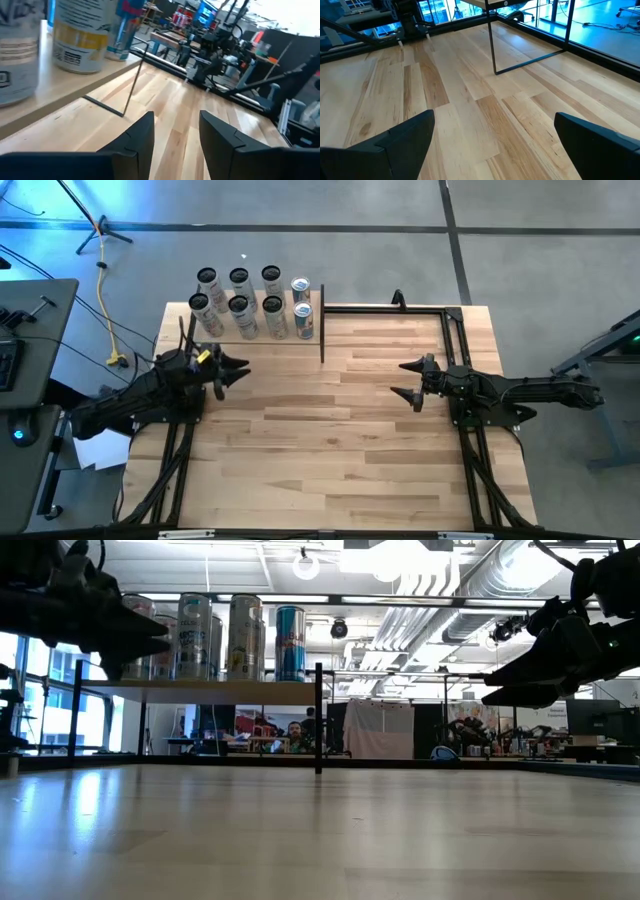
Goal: Place canned beverage on shelf
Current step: Return to Home Position
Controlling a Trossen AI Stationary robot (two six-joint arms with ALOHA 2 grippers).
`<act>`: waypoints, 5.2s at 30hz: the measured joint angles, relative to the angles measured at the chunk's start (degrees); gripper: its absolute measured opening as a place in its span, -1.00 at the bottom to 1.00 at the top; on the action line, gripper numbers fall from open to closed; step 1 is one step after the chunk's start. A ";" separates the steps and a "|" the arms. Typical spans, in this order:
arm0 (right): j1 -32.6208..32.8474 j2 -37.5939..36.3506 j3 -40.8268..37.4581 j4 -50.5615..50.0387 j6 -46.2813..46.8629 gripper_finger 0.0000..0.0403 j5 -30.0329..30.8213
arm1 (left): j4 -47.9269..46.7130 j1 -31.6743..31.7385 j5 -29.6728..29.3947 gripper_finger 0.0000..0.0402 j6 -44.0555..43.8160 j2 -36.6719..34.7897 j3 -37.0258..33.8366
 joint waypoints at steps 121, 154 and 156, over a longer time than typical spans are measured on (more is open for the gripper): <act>0.01 0.00 0.00 0.00 0.02 0.99 0.01 | 12.94 -9.84 2.91 -0.99 12.12 0.07 -4.52; 0.01 0.00 0.00 0.00 0.02 0.99 -0.01 | 12.94 -9.84 2.93 -0.98 12.10 0.07 -4.52; 0.00 -0.01 0.00 0.00 0.01 0.99 0.01 | 12.94 -9.84 2.93 -0.98 12.10 0.07 -4.52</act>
